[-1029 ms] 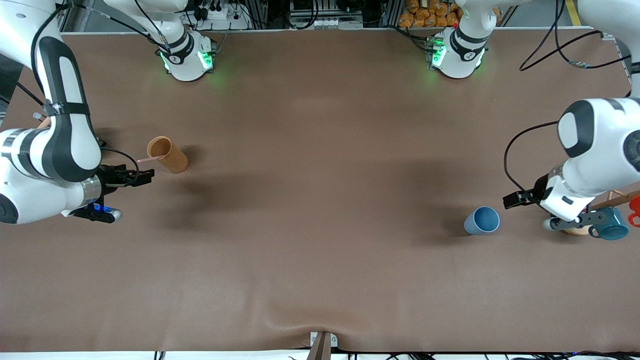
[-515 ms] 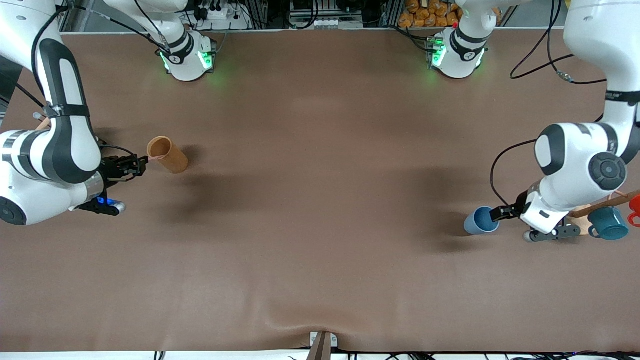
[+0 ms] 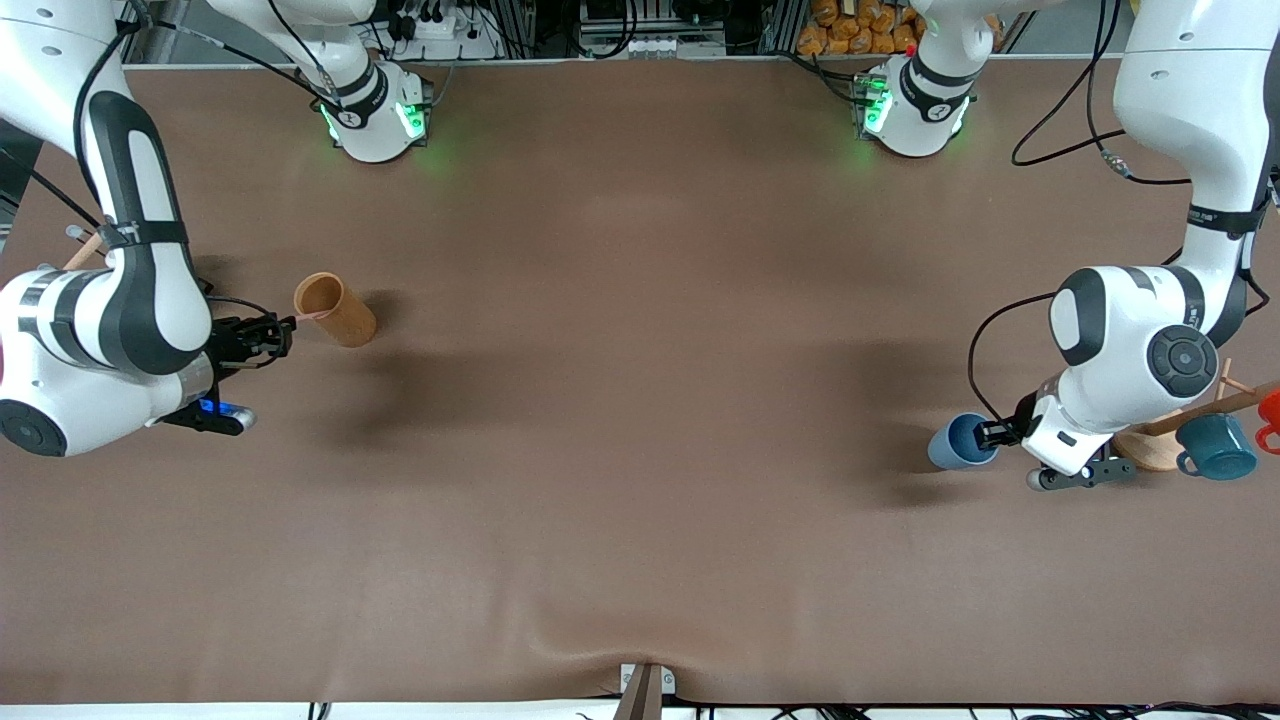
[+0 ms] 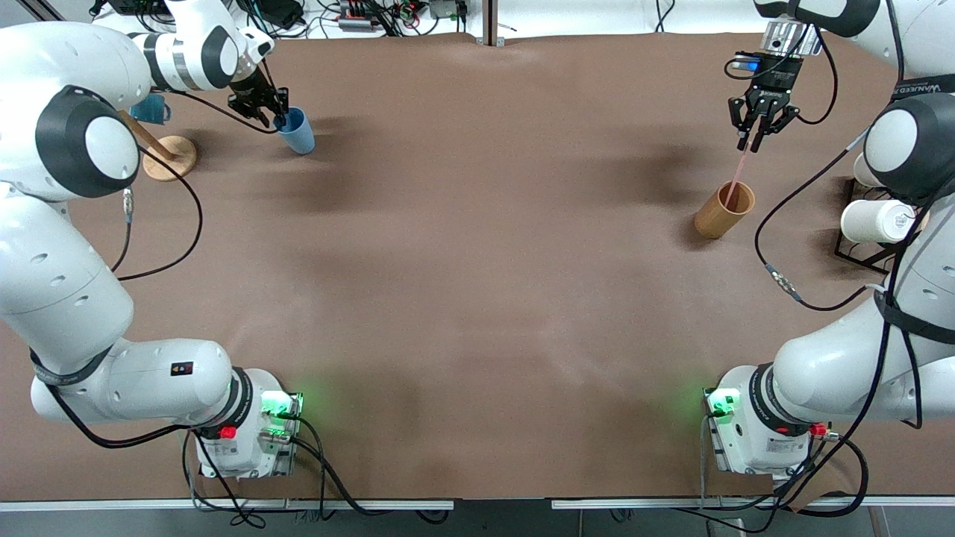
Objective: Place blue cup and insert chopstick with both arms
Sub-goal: 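Pull the chopstick from the wooden cup while the left gripper grasps the blue cup, then carry the blue cup mid-table with the left gripper while the right gripper holds the chopstick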
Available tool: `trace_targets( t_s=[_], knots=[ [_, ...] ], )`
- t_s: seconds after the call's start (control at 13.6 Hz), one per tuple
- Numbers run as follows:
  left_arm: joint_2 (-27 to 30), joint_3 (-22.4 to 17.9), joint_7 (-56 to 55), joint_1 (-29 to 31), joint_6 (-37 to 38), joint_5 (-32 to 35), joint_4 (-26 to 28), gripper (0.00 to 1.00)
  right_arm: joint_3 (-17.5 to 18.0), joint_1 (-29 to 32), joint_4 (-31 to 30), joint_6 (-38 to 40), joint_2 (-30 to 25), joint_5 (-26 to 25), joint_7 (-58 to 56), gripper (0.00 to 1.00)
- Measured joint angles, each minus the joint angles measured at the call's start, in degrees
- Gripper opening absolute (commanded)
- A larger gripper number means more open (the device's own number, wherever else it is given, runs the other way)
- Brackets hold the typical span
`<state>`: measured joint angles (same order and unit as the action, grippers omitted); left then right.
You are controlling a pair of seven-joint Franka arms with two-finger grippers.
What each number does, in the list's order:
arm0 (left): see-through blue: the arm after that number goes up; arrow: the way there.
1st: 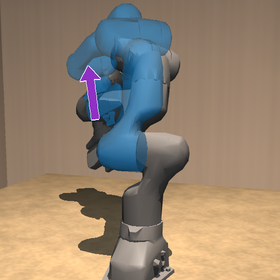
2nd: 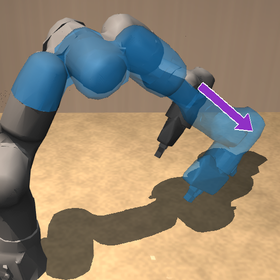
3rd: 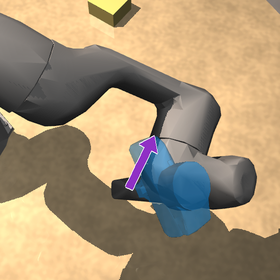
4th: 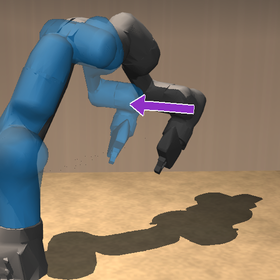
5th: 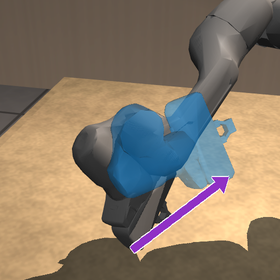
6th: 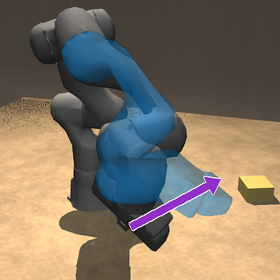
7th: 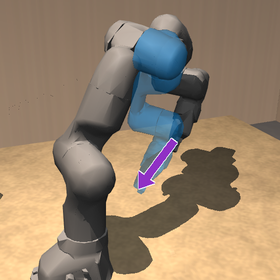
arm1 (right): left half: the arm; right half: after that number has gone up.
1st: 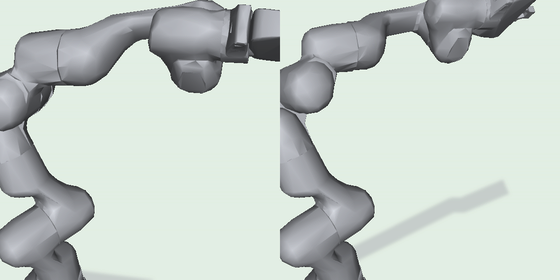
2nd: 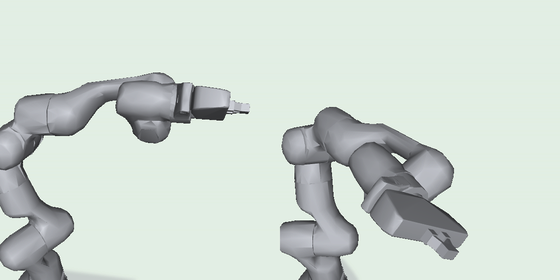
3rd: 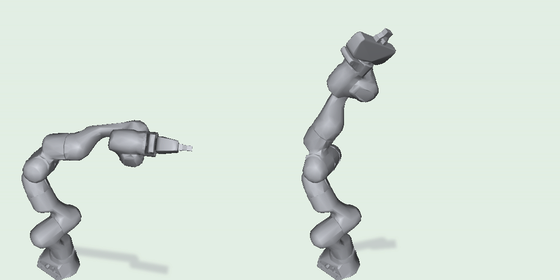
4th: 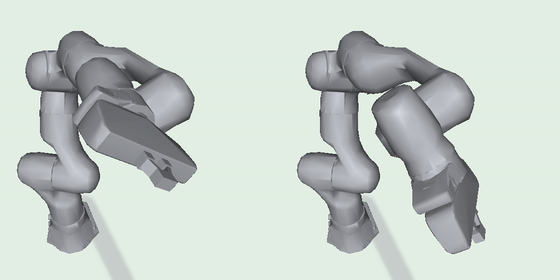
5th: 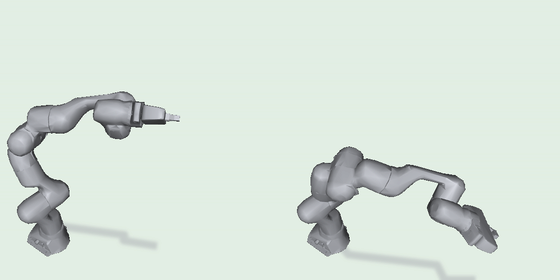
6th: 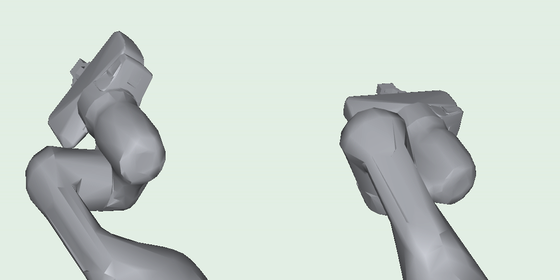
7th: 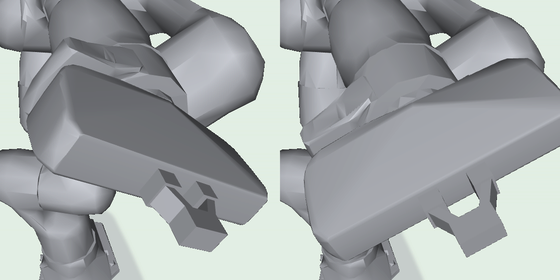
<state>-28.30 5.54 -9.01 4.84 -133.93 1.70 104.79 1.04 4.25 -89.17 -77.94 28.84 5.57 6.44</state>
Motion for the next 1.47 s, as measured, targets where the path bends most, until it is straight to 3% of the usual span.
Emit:
trace_targets(
  t_s=[0.37,0.51,0.96,1.18,1.47],
  knots=[
    [0.18,0.70,-0.01,-0.24,-0.12,0.00,-0.10,0.00,0.12,-0.12,0.65,0.13,0.01,-0.03,0.00,0.00],
    [1.11,2.80,-0.71,-0.29,1.00,0.00,-0.27,0.00,0.19,-0.34,2.84,2.73,-0.02,-0.03,0.01,0.00],
    [3.48,16.13,-18.45,-1.15,5.20,0.00,-0.77,0.00,1.02,-2.38,23.06,21.24,-0.96,-0.17,0.06,0.00],
    [3.43,18.52,-30.90,-7.49,5.21,0.08,-1.54,0.00,2.57,-4.14,29.91,22.28,-2.99,-0.17,0.08,0.00],
    [2.31,18.49,-45.12,-17.87,5.19,2.48,-3.27,0.00,7.75,-4.90,31.83,19.53,-3.70,-0.17,3.51,0.00]
  ],
)
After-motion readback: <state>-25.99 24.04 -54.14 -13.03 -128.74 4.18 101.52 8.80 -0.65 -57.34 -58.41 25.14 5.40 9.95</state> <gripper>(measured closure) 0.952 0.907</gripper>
